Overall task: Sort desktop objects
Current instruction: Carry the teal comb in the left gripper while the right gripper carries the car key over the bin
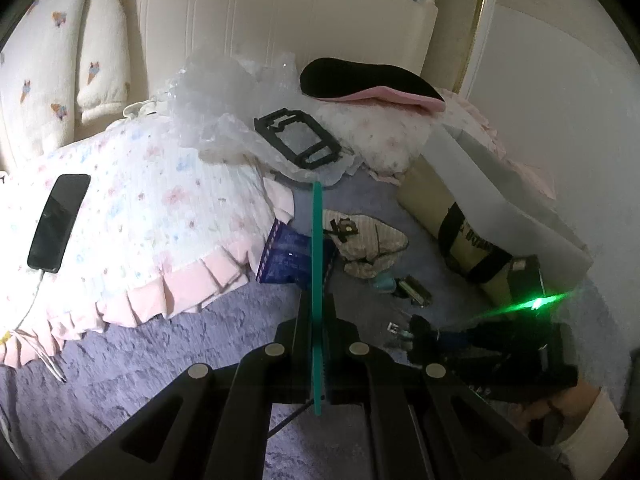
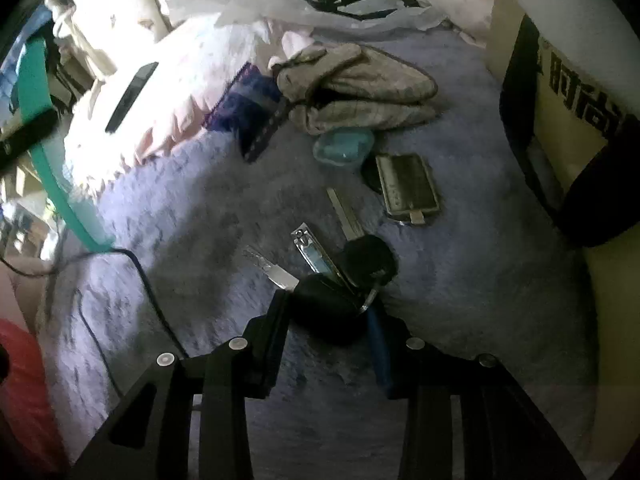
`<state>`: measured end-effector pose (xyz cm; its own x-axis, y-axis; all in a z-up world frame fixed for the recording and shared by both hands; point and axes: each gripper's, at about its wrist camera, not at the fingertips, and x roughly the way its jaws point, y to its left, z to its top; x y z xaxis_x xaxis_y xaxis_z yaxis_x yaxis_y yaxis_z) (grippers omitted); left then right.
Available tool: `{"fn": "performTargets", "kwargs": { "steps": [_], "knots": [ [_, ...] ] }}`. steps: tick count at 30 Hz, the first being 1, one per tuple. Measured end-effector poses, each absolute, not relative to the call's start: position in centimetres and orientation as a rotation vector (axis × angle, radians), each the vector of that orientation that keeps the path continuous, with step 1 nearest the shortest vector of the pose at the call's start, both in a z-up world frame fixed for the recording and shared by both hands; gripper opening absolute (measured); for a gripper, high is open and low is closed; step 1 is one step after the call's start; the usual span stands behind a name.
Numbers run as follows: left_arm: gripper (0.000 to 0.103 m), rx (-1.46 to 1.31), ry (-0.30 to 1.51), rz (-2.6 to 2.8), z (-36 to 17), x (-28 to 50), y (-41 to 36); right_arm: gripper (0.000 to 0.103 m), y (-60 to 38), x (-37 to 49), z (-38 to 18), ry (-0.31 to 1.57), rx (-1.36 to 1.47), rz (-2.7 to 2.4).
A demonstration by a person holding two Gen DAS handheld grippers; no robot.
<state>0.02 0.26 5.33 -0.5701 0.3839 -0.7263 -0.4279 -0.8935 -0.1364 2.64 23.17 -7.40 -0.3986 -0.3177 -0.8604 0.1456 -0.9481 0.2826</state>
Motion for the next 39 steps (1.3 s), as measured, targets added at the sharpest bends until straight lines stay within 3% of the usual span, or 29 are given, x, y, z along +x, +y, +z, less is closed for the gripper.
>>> {"fn": "performTargets", "kwargs": {
  "steps": [15,31,39],
  "knots": [
    [0.002,-0.997,0.133,2.460,9.8,-0.3,2.1,0.038,23.9,2.8,3.5,-0.554,1.039,-2.530],
    [0.002,-0.763,0.320,2.304,18.9,-1.3,15.8,0.038,32.9,6.0,14.4,-0.724,0.579,-2.875],
    [0.002,-0.687,0.319,2.221,22.9,-1.6,22.7,0.038,39.2,9.1,14.9,-0.879,0.491,-3.021]
  ]
}}
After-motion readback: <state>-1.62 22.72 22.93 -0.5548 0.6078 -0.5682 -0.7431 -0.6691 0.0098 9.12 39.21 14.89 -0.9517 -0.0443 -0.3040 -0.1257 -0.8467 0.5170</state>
